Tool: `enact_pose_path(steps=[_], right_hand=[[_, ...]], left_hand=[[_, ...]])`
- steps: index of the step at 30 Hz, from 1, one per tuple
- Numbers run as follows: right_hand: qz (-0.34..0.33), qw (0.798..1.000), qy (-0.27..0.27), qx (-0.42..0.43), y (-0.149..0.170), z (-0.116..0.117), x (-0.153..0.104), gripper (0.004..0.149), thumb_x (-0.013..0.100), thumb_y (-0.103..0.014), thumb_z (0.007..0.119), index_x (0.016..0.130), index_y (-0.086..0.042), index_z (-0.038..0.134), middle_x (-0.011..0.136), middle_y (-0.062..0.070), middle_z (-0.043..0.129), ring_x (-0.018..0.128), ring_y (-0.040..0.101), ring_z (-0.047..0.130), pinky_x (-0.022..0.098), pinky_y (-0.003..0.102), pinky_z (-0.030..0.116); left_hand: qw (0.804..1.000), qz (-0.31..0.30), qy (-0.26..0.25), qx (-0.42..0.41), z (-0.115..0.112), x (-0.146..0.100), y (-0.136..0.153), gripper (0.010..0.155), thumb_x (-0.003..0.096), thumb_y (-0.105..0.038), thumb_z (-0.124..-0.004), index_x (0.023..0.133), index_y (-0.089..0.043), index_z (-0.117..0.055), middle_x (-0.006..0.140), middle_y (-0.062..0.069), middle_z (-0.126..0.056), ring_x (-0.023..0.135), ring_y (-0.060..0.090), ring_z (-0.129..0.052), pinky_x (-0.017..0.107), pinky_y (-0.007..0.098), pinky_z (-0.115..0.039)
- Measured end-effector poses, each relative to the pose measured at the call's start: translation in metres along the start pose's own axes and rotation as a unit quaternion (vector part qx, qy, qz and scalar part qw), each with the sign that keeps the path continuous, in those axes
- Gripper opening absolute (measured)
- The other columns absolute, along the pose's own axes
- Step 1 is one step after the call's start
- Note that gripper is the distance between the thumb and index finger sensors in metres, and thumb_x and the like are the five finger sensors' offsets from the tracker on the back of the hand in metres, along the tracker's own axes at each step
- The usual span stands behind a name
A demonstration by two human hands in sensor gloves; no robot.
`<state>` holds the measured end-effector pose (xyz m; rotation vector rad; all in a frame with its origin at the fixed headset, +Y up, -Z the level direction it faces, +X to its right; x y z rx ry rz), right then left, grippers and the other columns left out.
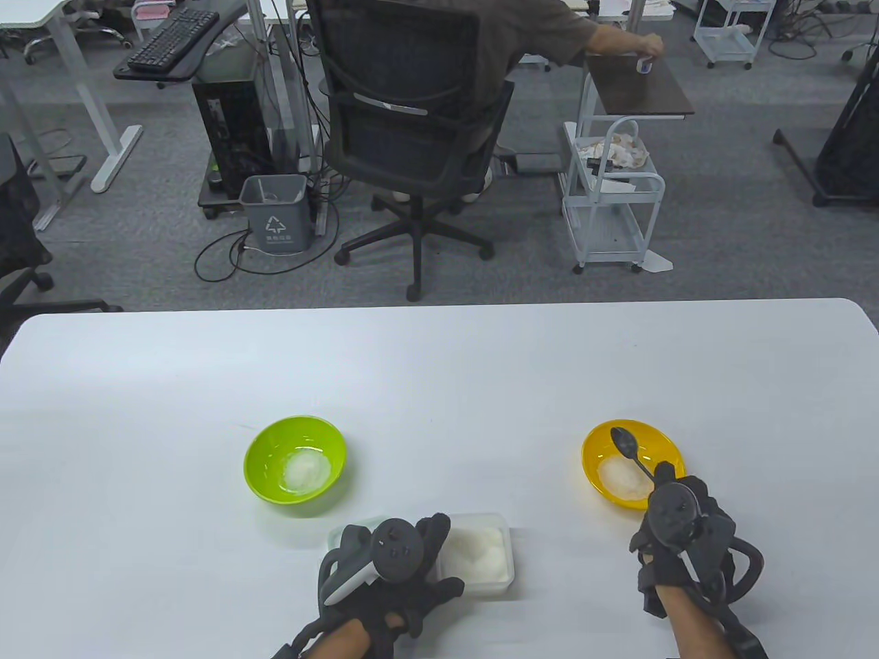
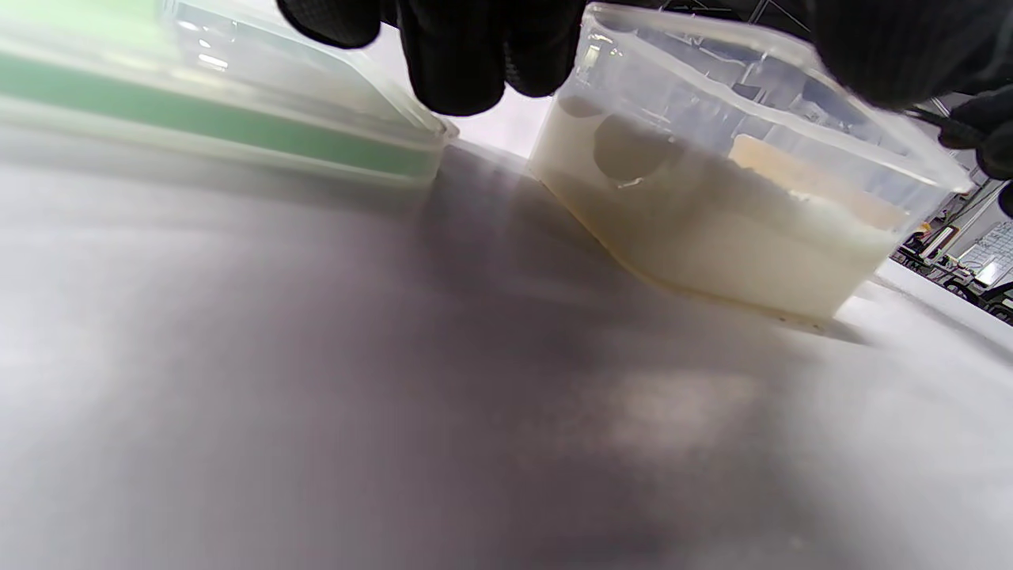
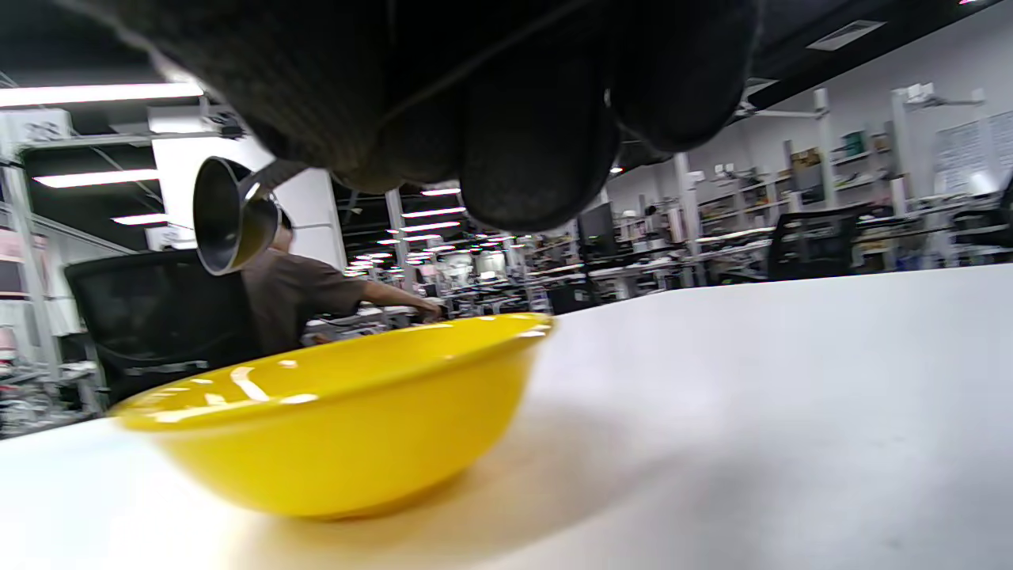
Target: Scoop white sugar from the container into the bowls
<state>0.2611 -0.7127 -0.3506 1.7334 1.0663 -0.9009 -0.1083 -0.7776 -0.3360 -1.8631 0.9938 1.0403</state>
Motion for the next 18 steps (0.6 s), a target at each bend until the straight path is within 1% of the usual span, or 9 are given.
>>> enact_pose_path(steps=[2, 4, 7, 11, 14, 18], right_hand=[[-0.029, 0.999, -0.005, 0.028, -0.012, -0.001, -0.007, 0.047, 0.049, -0.032, 0.081, 0.096, -0.034, 0.076, 0.088, 0.005, 0.083, 0.063, 0.024, 0.095, 0.066, 0.049, 0.069], [-0.049, 0.998, -0.011, 0.038, -0.021, -0.001, -0.012, 0.047, 0.048, -0.033, 0.083, 0.094, -0.034, 0.078, 0.087, 0.003, 0.086, 0.064, 0.025, 0.094, 0.066, 0.049, 0.068], [-0.082, 0.995, -0.024, 0.048, -0.037, -0.001, -0.021, 0.042, 0.046, -0.035, 0.086, 0.088, -0.034, 0.085, 0.083, 0.002, 0.090, 0.062, 0.026, 0.090, 0.067, 0.050, 0.064], [-0.112, 0.991, -0.058, 0.037, -0.050, 0.014, -0.032, 0.042, 0.047, -0.033, 0.085, 0.088, -0.033, 0.085, 0.084, 0.003, 0.089, 0.058, 0.026, 0.092, 0.065, 0.051, 0.066], [-0.139, 0.987, -0.080, -0.009, -0.058, 0.030, -0.040, 0.043, 0.046, -0.030, 0.085, 0.089, -0.032, 0.085, 0.085, 0.005, 0.089, 0.057, 0.027, 0.094, 0.063, 0.051, 0.068], [-0.144, 0.983, -0.106, -0.026, -0.064, 0.043, -0.046, 0.044, 0.045, -0.029, 0.086, 0.089, -0.030, 0.085, 0.084, 0.006, 0.090, 0.055, 0.027, 0.096, 0.062, 0.050, 0.070]], left_hand=[[1.000, 0.000, 0.000, -0.002, 0.000, 0.000, 0.000, 0.090, 0.0391, -0.072, -0.072, 0.114, -0.039, -0.033, 0.123, -0.006, -0.046, 0.115, 0.025, -0.062, 0.084, 0.055, -0.046], [1.000, 0.000, 0.000, -0.002, 0.000, 0.000, 0.000, 0.090, 0.0391, -0.072, -0.072, 0.114, -0.039, -0.033, 0.123, -0.006, -0.046, 0.115, 0.025, -0.062, 0.084, 0.055, -0.046], [1.000, 0.001, 0.000, -0.001, 0.000, 0.000, 0.000, 0.090, 0.0391, -0.072, -0.072, 0.114, -0.039, -0.033, 0.123, -0.006, -0.046, 0.115, 0.025, -0.062, 0.084, 0.055, -0.045], [1.000, 0.001, 0.001, -0.002, 0.000, 0.000, 0.000, 0.090, 0.0392, -0.072, -0.072, 0.114, -0.040, -0.032, 0.123, -0.006, -0.046, 0.115, 0.025, -0.061, 0.084, 0.055, -0.045], [1.000, 0.000, 0.000, 0.001, 0.000, 0.000, 0.000, 0.090, 0.0393, -0.072, -0.072, 0.114, -0.039, -0.033, 0.123, -0.006, -0.046, 0.115, 0.025, -0.061, 0.084, 0.055, -0.045], [1.000, 0.001, 0.000, 0.000, 0.000, 0.000, 0.000, 0.090, 0.0393, -0.072, -0.072, 0.114, -0.039, -0.033, 0.123, -0.006, -0.046, 0.115, 0.025, -0.061, 0.084, 0.055, -0.045]])
Point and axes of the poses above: the tracker on the back of each hand, its own y axis roughly to the little-finger side, its own x axis roughly from the wrist to the fingertips, z = x × y, the point moved 2 cm from there along x, roughly from the wrist to the fingertips
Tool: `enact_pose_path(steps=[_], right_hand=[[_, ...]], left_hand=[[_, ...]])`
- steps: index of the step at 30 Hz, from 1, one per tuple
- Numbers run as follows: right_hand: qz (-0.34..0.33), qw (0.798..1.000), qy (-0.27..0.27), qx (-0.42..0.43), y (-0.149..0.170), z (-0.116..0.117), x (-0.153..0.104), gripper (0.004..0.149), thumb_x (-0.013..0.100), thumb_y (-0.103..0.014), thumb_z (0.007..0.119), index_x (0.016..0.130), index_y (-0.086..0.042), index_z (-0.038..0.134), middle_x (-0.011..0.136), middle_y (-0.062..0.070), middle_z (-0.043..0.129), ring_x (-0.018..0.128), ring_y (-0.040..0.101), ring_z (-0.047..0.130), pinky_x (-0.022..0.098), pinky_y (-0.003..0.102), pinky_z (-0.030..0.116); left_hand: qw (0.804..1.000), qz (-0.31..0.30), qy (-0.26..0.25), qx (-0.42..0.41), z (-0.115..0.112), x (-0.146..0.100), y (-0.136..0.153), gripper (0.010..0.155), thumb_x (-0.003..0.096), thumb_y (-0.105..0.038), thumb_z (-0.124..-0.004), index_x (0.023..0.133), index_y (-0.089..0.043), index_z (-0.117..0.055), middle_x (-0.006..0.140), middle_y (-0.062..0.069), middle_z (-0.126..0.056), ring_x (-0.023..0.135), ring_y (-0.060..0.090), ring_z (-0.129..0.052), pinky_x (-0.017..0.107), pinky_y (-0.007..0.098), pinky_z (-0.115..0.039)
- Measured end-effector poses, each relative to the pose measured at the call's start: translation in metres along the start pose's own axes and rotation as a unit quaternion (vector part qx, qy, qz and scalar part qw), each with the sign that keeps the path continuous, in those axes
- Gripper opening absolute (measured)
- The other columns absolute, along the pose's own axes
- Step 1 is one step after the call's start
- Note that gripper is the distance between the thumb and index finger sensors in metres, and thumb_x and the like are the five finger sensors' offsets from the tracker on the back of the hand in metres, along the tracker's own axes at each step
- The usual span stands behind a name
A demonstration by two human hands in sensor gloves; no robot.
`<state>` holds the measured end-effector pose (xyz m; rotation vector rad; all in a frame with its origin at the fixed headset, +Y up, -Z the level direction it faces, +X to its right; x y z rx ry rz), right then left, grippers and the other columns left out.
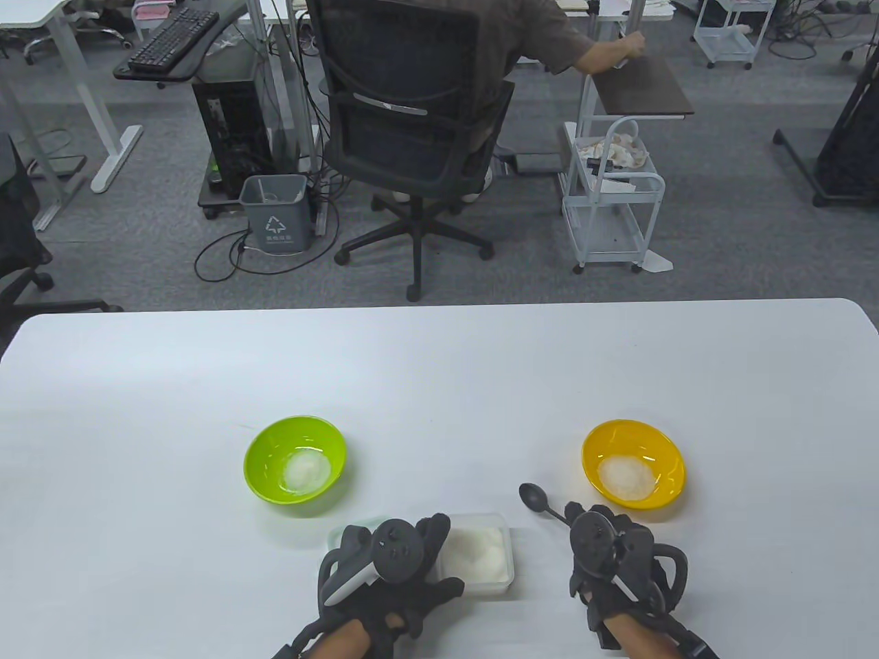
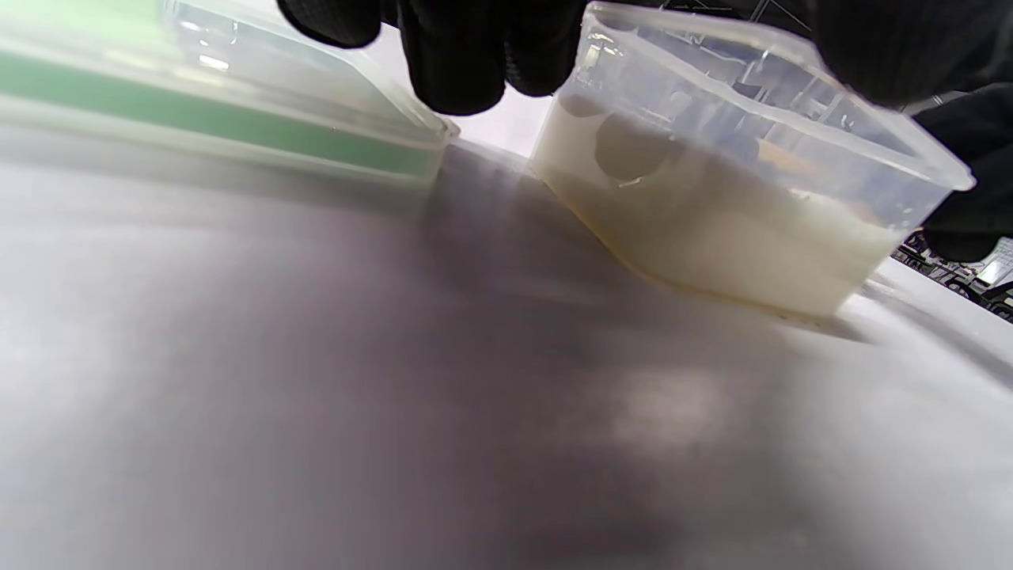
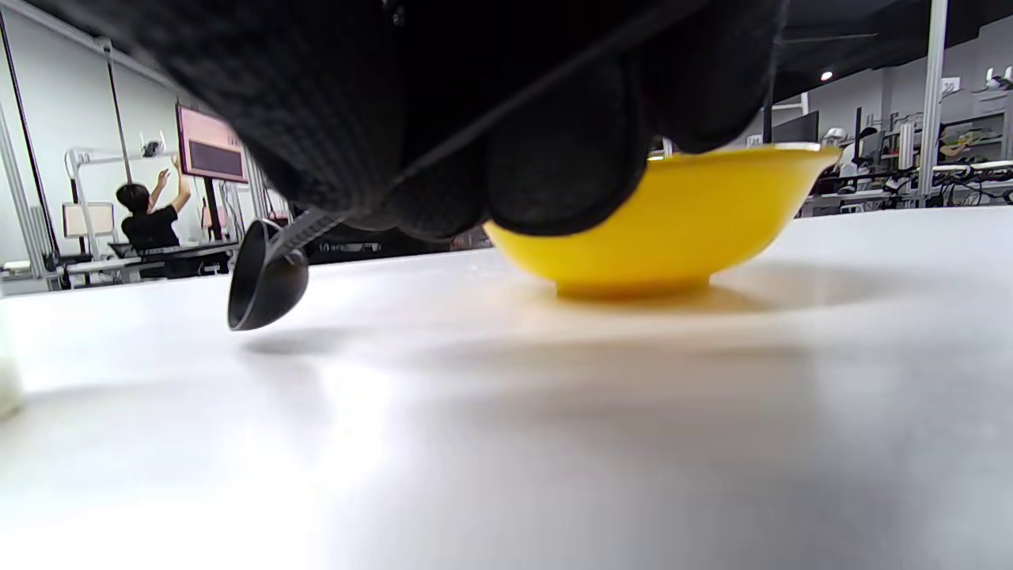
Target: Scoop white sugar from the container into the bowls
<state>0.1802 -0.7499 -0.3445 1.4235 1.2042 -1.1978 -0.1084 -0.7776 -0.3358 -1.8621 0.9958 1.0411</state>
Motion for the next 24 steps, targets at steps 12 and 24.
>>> enact_pose_path(steps=[12, 24], right_hand=[[0.025, 0.997, -0.067, 0.020, 0.003, 0.024, 0.005, 0.046, 0.046, -0.030, 0.084, 0.091, -0.027, 0.083, 0.085, 0.010, 0.090, 0.058, 0.028, 0.097, 0.061, 0.051, 0.070], [-0.045, 0.998, 0.041, 0.006, -0.006, -0.030, -0.002, 0.058, 0.045, -0.050, 0.083, 0.098, -0.028, 0.075, 0.096, 0.012, 0.082, 0.072, 0.033, 0.093, 0.067, 0.054, 0.065]], left_hand=[[1.000, 0.000, 0.000, 0.001, 0.000, 0.000, -0.001, 0.090, 0.0393, -0.072, -0.072, 0.114, -0.039, -0.032, 0.123, -0.006, -0.046, 0.115, 0.025, -0.061, 0.084, 0.055, -0.046], [1.000, -0.001, 0.001, 0.003, 0.000, 0.000, -0.001, 0.090, 0.0393, -0.072, -0.072, 0.114, -0.039, -0.033, 0.123, -0.006, -0.046, 0.115, 0.025, -0.062, 0.084, 0.055, -0.046]])
Point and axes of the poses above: the tracker on the back of each hand, its own y axis roughly to the little-finger side, its own x axis roughly from the wrist to the fingertips, z = x × y, the point moved 2 cm from there along x, roughly from the wrist to the fingertips
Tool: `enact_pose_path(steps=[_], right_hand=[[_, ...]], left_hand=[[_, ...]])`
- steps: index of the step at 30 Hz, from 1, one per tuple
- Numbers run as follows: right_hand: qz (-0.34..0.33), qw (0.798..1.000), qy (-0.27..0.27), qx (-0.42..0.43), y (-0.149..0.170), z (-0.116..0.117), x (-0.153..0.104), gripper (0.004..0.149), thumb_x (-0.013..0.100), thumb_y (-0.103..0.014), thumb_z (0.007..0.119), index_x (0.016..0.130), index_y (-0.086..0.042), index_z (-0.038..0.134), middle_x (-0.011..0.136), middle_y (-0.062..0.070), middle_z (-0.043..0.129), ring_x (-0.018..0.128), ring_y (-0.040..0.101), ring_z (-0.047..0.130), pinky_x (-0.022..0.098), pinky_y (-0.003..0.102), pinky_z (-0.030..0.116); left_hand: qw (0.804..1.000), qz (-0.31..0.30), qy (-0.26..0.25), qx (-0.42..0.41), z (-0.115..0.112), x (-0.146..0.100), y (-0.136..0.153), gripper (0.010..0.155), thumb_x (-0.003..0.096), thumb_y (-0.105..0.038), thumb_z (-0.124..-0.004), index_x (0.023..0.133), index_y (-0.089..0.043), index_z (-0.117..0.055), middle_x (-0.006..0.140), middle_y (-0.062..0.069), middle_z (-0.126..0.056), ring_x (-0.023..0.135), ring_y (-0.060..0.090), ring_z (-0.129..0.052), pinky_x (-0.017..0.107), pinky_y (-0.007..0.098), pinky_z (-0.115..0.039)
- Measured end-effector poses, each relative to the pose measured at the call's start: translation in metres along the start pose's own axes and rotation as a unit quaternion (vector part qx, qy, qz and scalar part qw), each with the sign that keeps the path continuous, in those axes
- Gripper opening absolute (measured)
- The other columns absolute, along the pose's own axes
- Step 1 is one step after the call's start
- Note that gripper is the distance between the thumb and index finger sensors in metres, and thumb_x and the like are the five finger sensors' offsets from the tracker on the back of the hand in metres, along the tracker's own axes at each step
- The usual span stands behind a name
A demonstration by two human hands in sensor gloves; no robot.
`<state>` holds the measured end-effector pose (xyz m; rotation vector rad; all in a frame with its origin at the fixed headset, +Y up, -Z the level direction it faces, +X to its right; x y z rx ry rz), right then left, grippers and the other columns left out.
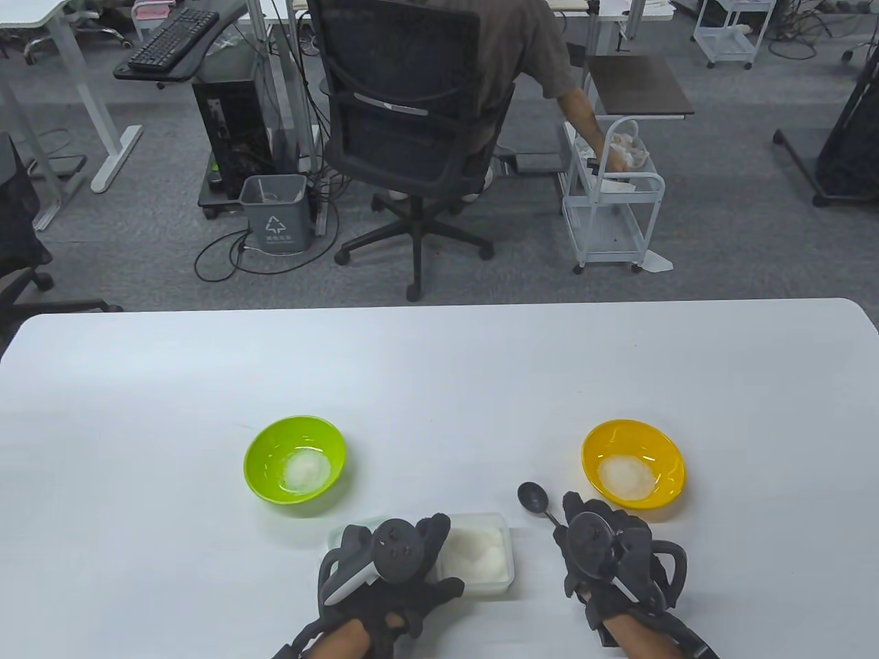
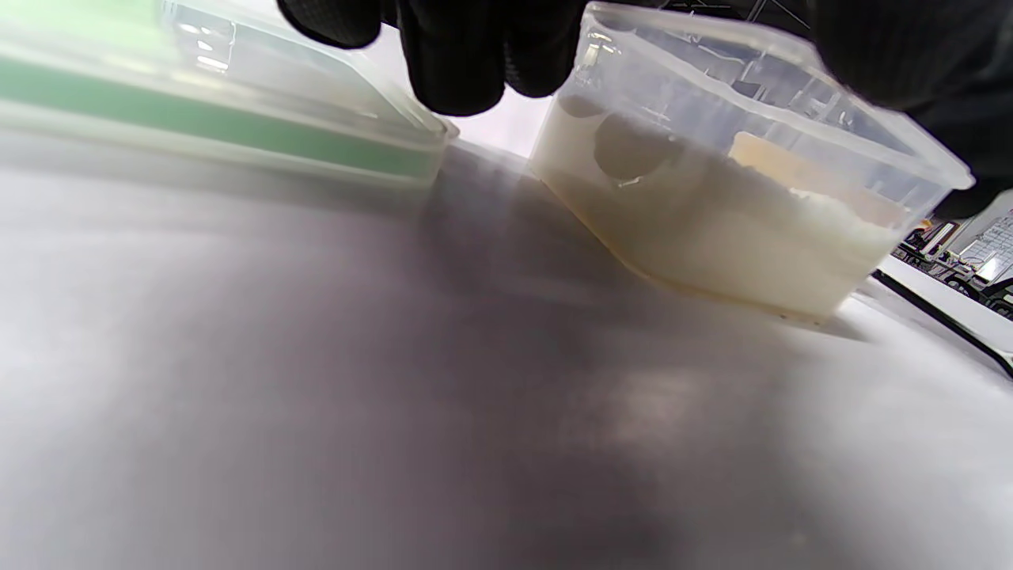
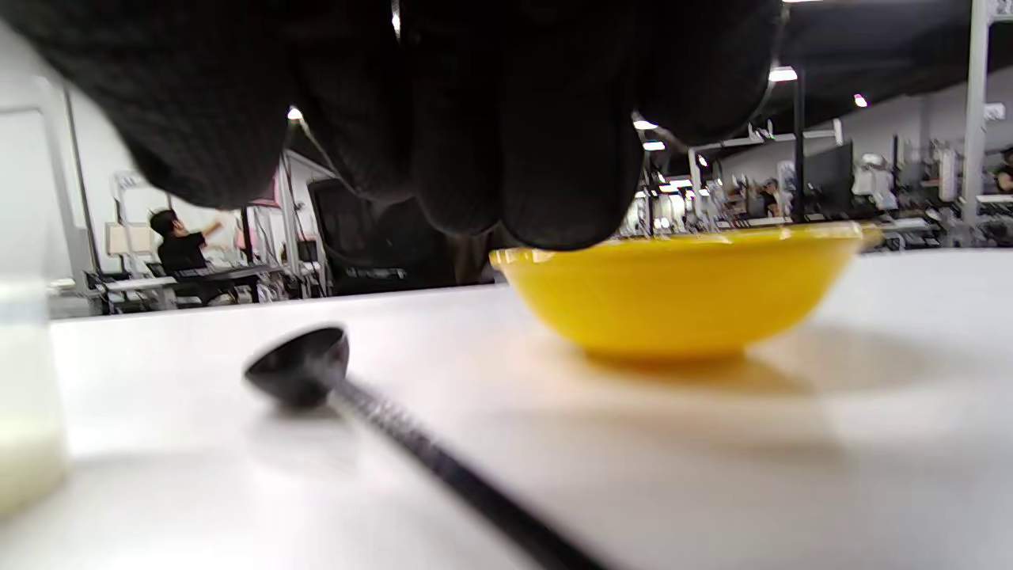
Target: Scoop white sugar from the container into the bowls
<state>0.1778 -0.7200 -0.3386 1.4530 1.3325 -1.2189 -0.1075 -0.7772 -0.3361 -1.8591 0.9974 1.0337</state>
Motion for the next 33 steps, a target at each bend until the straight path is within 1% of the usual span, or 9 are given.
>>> enact_pose_path(steps=[3, 6, 8, 11, 13, 15, 19, 30, 33], right_hand=[[-0.010, 1.000, 0.003, -0.017, 0.002, -0.019, 0.003, 0.064, 0.045, -0.057, 0.081, 0.102, -0.031, 0.070, 0.104, 0.011, 0.074, 0.083, 0.035, 0.086, 0.071, 0.056, 0.060], [-0.044, 0.999, -0.001, -0.022, 0.006, -0.030, 0.007, 0.071, 0.044, -0.062, 0.077, 0.107, -0.034, 0.059, 0.114, 0.010, 0.060, 0.098, 0.037, 0.073, 0.077, 0.060, 0.049], [-0.070, 0.997, -0.001, -0.030, 0.009, -0.031, 0.007, 0.074, 0.044, -0.063, 0.076, 0.109, -0.037, 0.053, 0.118, 0.009, 0.052, 0.107, 0.038, 0.062, 0.078, 0.062, 0.043], [-0.071, 0.997, -0.009, -0.042, 0.018, -0.023, 0.002, 0.081, 0.042, -0.070, 0.073, 0.111, -0.040, 0.042, 0.123, 0.007, 0.038, 0.114, 0.040, 0.047, 0.080, 0.065, 0.037], [-0.069, 0.997, -0.004, -0.037, 0.023, -0.016, -0.002, 0.085, 0.042, -0.073, 0.071, 0.112, -0.040, 0.037, 0.124, 0.007, 0.033, 0.116, 0.041, 0.041, 0.080, 0.066, 0.036], [-0.063, 0.997, -0.025, -0.026, 0.028, -0.007, -0.004, 0.086, 0.041, -0.074, 0.069, 0.112, -0.041, 0.033, 0.124, 0.007, 0.028, 0.117, 0.041, 0.035, 0.080, 0.067, 0.033], [-0.062, 0.997, -0.034, -0.036, 0.029, -0.001, -0.006, 0.087, 0.041, -0.075, 0.068, 0.112, -0.041, 0.031, 0.124, 0.007, 0.025, 0.117, 0.041, 0.031, 0.080, 0.067, 0.031], [-0.071, 0.996, -0.027, -0.043, 0.021, 0.000, -0.009, 0.087, 0.041, -0.075, 0.068, 0.112, -0.040, 0.031, 0.124, 0.007, 0.024, 0.117, 0.041, 0.028, 0.079, 0.067, 0.028], [-0.069, 0.996, -0.035, -0.035, 0.022, 0.002, -0.010, 0.087, 0.041, -0.075, 0.069, 0.112, -0.040, 0.032, 0.124, 0.007, 0.025, 0.117, 0.041, 0.028, 0.079, 0.068, 0.028]], left_hand=[[1.000, 0.000, -0.001, 0.001, 0.000, 0.000, 0.000, 0.090, 0.0392, -0.071, -0.072, 0.114, -0.039, -0.033, 0.123, -0.005, -0.046, 0.115, 0.025, -0.062, 0.084, 0.055, -0.046], [1.000, 0.000, 0.000, 0.001, 0.000, 0.000, 0.000, 0.090, 0.0393, -0.072, -0.072, 0.114, -0.039, -0.033, 0.123, -0.006, -0.046, 0.115, 0.025, -0.062, 0.084, 0.055, -0.046], [1.000, 0.000, 0.000, 0.000, 0.000, 0.000, 0.000, 0.090, 0.0392, -0.072, -0.072, 0.114, -0.039, -0.032, 0.123, -0.006, -0.046, 0.115, 0.025, -0.062, 0.084, 0.055, -0.046], [1.000, -0.001, 0.000, 0.001, 0.000, 0.000, 0.000, 0.090, 0.0392, -0.072, -0.072, 0.114, -0.039, -0.033, 0.123, -0.005, -0.046, 0.115, 0.025, -0.062, 0.084, 0.055, -0.046], [1.000, -0.001, 0.001, 0.001, 0.000, 0.000, 0.000, 0.090, 0.0392, -0.072, -0.072, 0.114, -0.039, -0.032, 0.123, -0.006, -0.046, 0.115, 0.025, -0.062, 0.084, 0.055, -0.046], [1.000, -0.001, 0.001, -0.002, 0.000, 0.000, 0.000, 0.090, 0.0391, -0.071, -0.072, 0.114, -0.039, -0.033, 0.123, -0.005, -0.046, 0.115, 0.025, -0.062, 0.084, 0.055, -0.046], [1.000, -0.002, 0.002, -0.001, 0.000, 0.000, 0.001, 0.091, 0.0391, -0.072, -0.072, 0.114, -0.039, -0.033, 0.123, -0.005, -0.046, 0.115, 0.025, -0.062, 0.084, 0.055, -0.045], [1.000, -0.002, 0.002, 0.000, 0.000, 0.000, 0.001, 0.090, 0.0391, -0.071, -0.072, 0.114, -0.039, -0.033, 0.123, -0.005, -0.046, 0.115, 0.025, -0.062, 0.084, 0.055, -0.045], [1.000, -0.001, 0.002, -0.001, 0.001, 0.000, 0.001, 0.090, 0.0389, -0.072, -0.072, 0.114, -0.040, -0.033, 0.123, -0.006, -0.047, 0.115, 0.025, -0.062, 0.084, 0.055, -0.046]])
Point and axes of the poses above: the tracker on the back of each hand, its own y axis roughly to the little-finger side, its own x axis roughly from the wrist to the fingertips, z = x × y, the point moved 2 cm from there along x, roughly from the wrist to the fingertips
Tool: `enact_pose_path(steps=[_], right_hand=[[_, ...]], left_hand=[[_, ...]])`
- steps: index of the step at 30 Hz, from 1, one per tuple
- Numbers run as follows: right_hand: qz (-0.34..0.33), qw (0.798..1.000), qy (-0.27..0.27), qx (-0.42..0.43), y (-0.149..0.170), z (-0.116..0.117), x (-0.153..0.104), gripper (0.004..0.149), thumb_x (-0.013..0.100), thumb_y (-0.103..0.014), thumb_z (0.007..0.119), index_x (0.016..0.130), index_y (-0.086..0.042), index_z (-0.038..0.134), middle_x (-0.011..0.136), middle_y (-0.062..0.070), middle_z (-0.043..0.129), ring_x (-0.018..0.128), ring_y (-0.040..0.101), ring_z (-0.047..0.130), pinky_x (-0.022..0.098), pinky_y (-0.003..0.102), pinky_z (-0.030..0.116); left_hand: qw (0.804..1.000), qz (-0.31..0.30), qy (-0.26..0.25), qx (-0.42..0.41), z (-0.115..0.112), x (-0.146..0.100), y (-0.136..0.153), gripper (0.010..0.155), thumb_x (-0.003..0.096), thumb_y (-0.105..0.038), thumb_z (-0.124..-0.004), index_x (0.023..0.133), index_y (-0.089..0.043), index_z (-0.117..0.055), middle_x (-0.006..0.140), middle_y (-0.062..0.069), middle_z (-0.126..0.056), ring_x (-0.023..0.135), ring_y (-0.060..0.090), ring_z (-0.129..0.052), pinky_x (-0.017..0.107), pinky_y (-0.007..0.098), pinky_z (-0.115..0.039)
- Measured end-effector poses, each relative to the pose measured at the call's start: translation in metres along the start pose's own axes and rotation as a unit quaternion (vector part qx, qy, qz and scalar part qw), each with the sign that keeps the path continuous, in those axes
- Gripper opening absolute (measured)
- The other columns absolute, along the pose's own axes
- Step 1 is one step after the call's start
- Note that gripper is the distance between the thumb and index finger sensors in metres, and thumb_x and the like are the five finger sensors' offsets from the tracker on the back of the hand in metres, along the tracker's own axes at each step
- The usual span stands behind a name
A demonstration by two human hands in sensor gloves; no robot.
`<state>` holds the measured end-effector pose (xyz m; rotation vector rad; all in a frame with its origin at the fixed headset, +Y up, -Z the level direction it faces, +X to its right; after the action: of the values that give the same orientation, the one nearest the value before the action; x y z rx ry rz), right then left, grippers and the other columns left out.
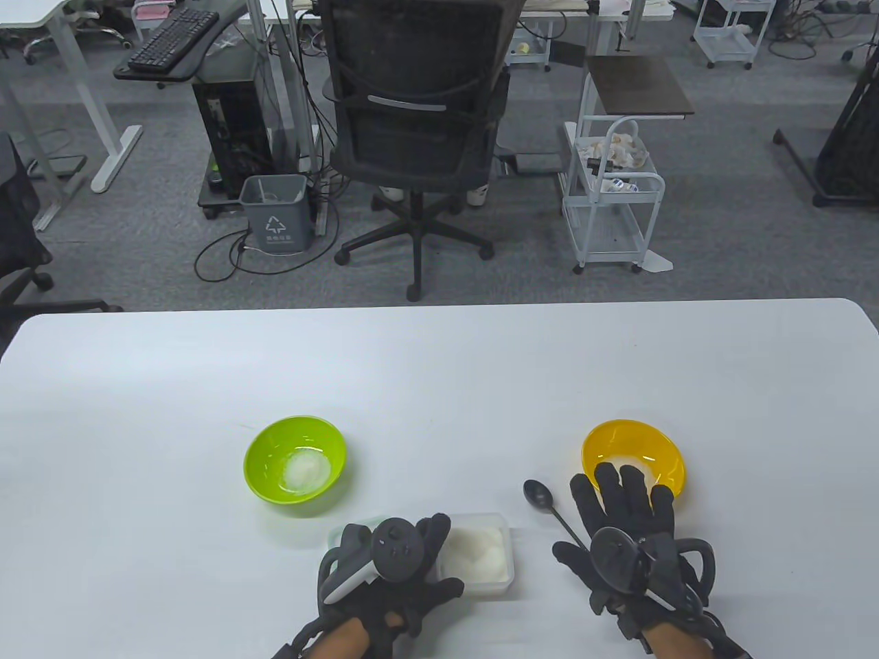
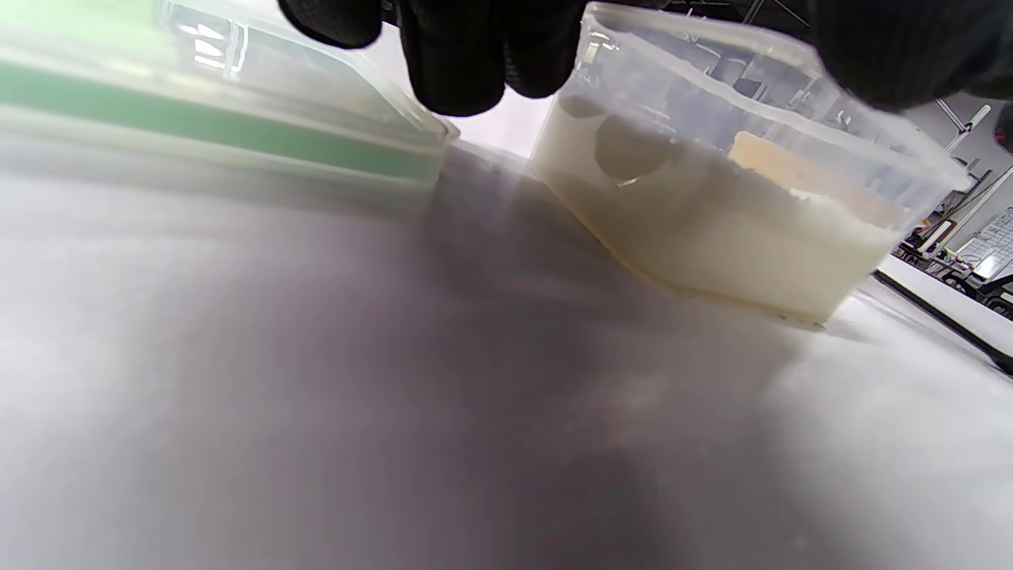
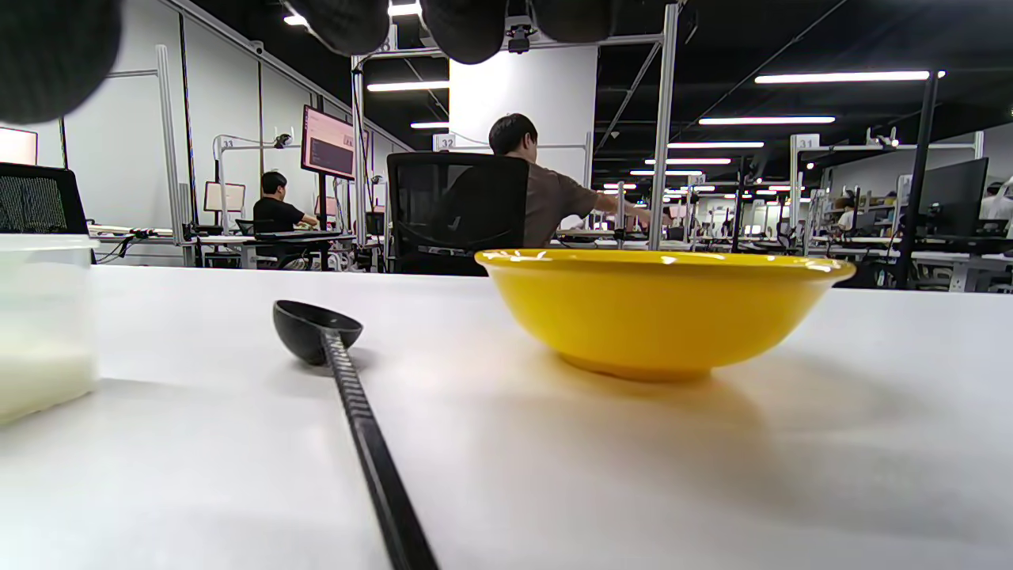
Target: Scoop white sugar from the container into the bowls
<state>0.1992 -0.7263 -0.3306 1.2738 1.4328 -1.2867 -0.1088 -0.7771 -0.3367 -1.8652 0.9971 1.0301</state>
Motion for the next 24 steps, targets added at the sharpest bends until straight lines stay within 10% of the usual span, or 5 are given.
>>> enact_pose_path(steps=[15, 24], right_hand=[[0.000, 1.000, -0.002, 0.017, 0.001, 0.001, -0.002, 0.086, 0.041, -0.075, 0.069, 0.112, -0.038, 0.036, 0.123, 0.009, 0.028, 0.116, 0.041, 0.031, 0.079, 0.068, 0.029], [-0.006, 1.000, -0.006, 0.017, 0.000, 0.002, -0.003, 0.086, 0.041, -0.074, 0.069, 0.112, -0.038, 0.037, 0.123, 0.009, 0.030, 0.116, 0.041, 0.033, 0.079, 0.067, 0.029]], left_hand=[[0.997, 0.011, -0.036, 0.066, 0.048, -0.013, 0.009, 0.087, 0.0389, -0.069, -0.076, 0.114, -0.040, -0.044, 0.123, -0.003, -0.046, 0.113, 0.026, -0.065, 0.084, 0.055, -0.047], [0.978, 0.103, 0.104, 0.146, 0.035, -0.001, 0.060, 0.098, 0.0351, -0.072, -0.079, 0.115, -0.040, -0.033, 0.125, -0.002, -0.025, 0.120, 0.031, -0.041, 0.086, 0.057, -0.034]])
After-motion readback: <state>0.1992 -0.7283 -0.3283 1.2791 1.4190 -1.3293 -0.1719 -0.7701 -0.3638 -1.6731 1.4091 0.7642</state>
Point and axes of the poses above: the tracker on the back of each hand, its own y axis roughly to the little-finger side, its own x axis roughly from the wrist to the fingertips, z = x × y, the point moved 2 cm from there along x, roughly from the wrist to the fingertips
